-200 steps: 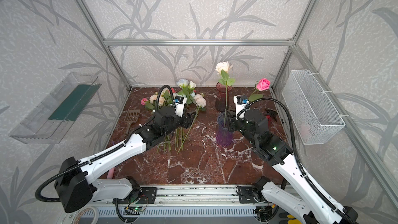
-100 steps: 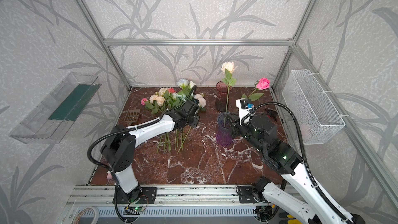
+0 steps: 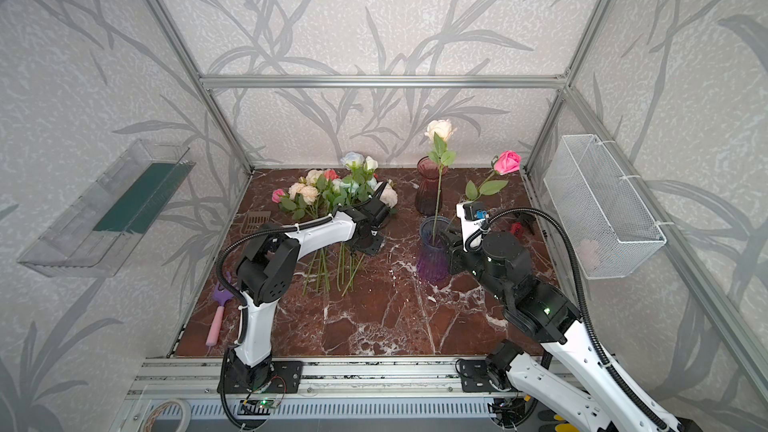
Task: Arrange the flowers into the vase
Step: 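Lower the left gripper onto a pale pink double-rose stem in the bunch, then close the left gripper on the pale pink rose stem and lift it upright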
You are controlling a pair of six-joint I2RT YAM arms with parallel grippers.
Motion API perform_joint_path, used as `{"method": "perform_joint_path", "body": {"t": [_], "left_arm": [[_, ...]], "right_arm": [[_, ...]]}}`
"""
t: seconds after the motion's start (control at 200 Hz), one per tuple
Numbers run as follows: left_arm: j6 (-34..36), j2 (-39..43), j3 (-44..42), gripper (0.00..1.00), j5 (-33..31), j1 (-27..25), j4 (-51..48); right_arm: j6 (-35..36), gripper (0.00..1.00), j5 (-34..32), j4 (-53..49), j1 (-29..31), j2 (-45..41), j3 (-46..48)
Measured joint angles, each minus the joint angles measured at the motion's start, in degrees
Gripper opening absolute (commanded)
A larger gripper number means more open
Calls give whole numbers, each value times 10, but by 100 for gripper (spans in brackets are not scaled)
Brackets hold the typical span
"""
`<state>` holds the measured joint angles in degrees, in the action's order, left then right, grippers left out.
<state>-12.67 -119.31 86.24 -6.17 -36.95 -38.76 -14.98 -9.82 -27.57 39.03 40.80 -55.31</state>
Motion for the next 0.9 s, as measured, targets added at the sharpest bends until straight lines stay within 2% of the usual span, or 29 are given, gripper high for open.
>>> {"method": "perform_joint_path", "body": {"t": [0.245, 0.53, 0.905], "left_arm": [[0, 0, 3, 15, 21, 0, -16], [7, 0, 14, 0, 33, 0, -22], [11, 62, 14, 0, 42, 0, -28]], "right_arm": [[0, 29, -7, 0, 0, -5, 0], [-1, 29, -8, 0, 0, -8, 0], [-13, 29, -8, -3, 0, -7, -5]]}}
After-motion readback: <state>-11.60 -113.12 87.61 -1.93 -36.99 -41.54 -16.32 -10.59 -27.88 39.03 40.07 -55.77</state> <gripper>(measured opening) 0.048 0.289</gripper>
